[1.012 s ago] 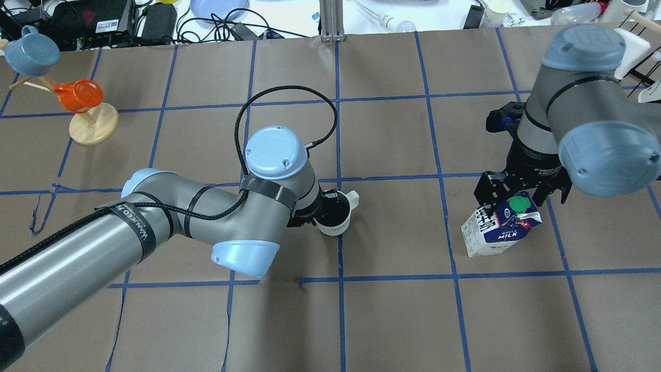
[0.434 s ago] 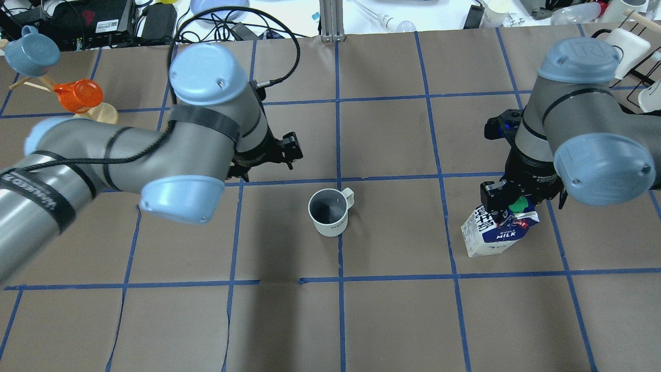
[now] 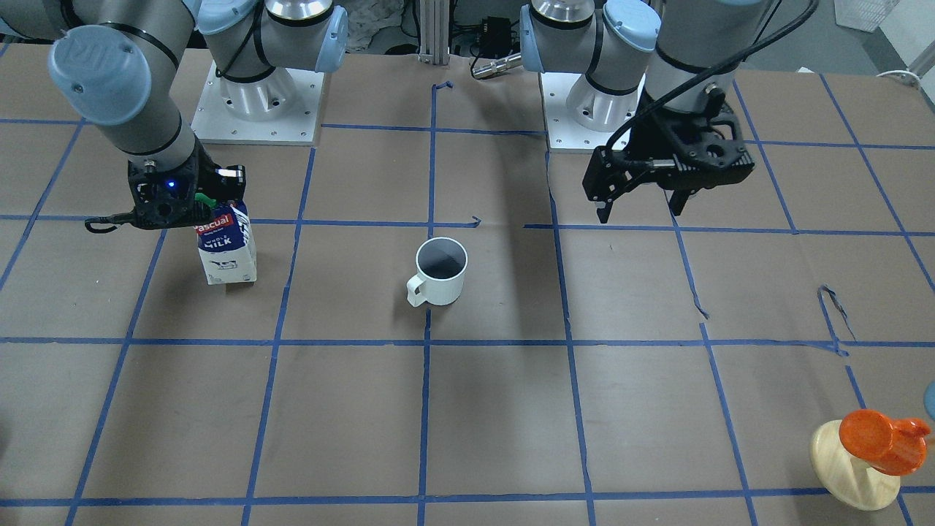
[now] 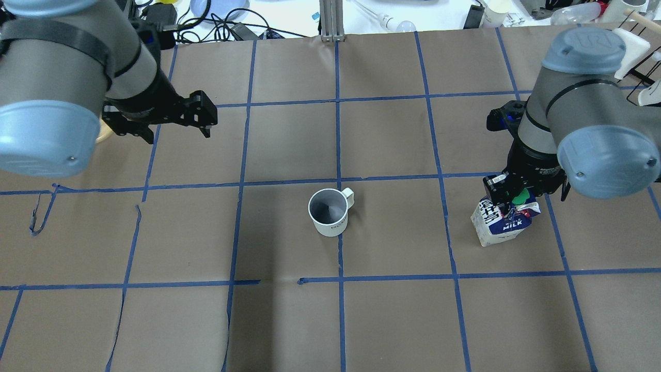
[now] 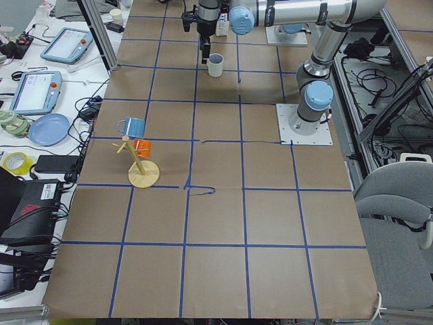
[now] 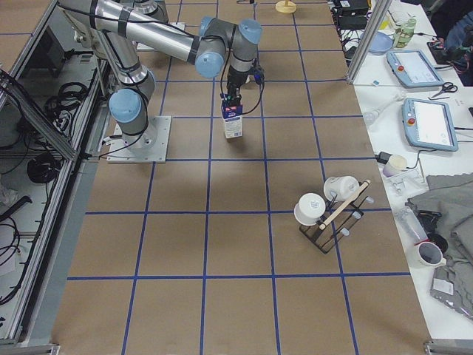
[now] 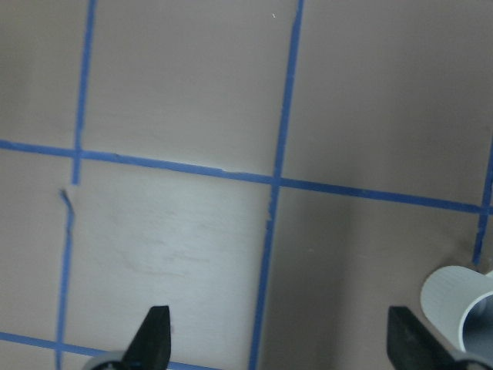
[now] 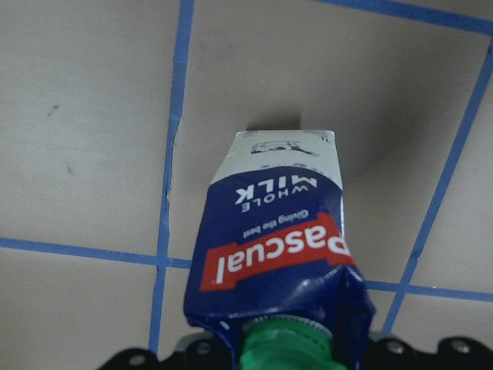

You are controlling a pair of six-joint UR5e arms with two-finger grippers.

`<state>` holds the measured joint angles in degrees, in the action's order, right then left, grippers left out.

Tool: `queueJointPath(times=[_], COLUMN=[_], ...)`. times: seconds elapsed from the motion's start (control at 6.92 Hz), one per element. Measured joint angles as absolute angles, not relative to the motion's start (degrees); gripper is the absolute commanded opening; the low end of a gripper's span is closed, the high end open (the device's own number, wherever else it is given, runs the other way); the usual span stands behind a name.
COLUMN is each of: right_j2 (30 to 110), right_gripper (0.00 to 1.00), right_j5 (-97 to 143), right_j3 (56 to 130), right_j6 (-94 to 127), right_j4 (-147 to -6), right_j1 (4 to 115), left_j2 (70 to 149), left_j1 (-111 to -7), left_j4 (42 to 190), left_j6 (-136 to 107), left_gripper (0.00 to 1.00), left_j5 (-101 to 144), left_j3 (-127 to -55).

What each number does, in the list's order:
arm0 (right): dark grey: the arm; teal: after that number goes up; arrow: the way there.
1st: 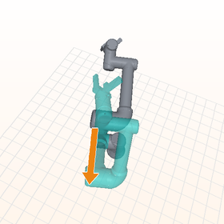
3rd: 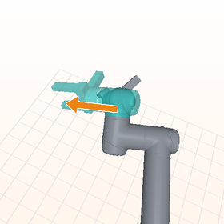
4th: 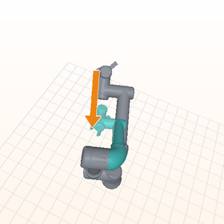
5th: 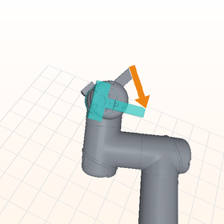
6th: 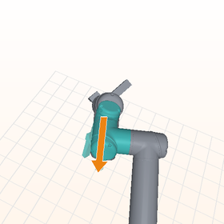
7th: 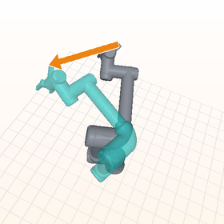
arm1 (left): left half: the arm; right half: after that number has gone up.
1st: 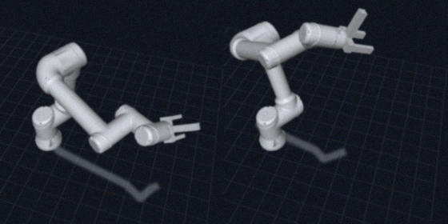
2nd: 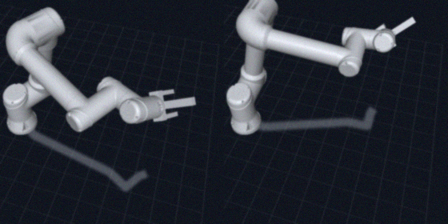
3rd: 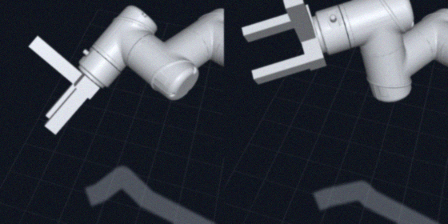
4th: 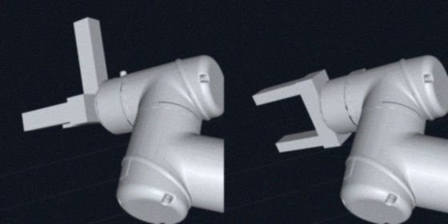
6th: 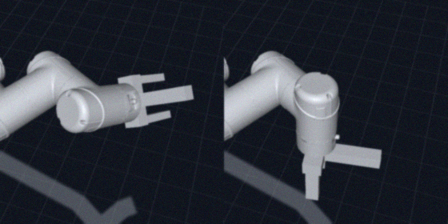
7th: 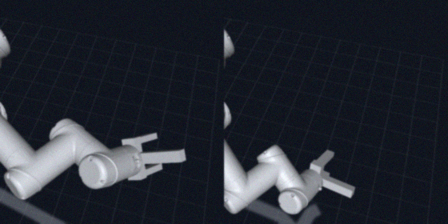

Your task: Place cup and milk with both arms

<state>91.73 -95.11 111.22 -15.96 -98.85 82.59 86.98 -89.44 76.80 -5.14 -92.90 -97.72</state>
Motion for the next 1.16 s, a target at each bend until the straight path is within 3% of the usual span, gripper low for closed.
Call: queueJointPath(times=[0.29, 0.72, 1.16], right_j2=[88.1, 77.5, 76.6], right_gripper=[0.24, 0.24, 0.24], right_j5=[-90.3, -85.0, -80.6], right_j3=[105.2, 92.8, 92.3], right_j6=[-10.0, 9.2, 18.9], right_j4=[-98.4, -98.4, -95.6], right_j1=[83.2, 93.6, 101.3], left_j2=[86.5, 86.4, 86.9], left_j1=[-88.0, -86.9, -86.7], left_j4=[77.5, 77.8, 77.9], left_j6=[-1.5, 1.2, 1.3], left_gripper=[1.0, 1.0, 1.0], left_j5=[-91.2, -91.0, -90.9], left_j3=[-95.3, -94.6, -94.6])
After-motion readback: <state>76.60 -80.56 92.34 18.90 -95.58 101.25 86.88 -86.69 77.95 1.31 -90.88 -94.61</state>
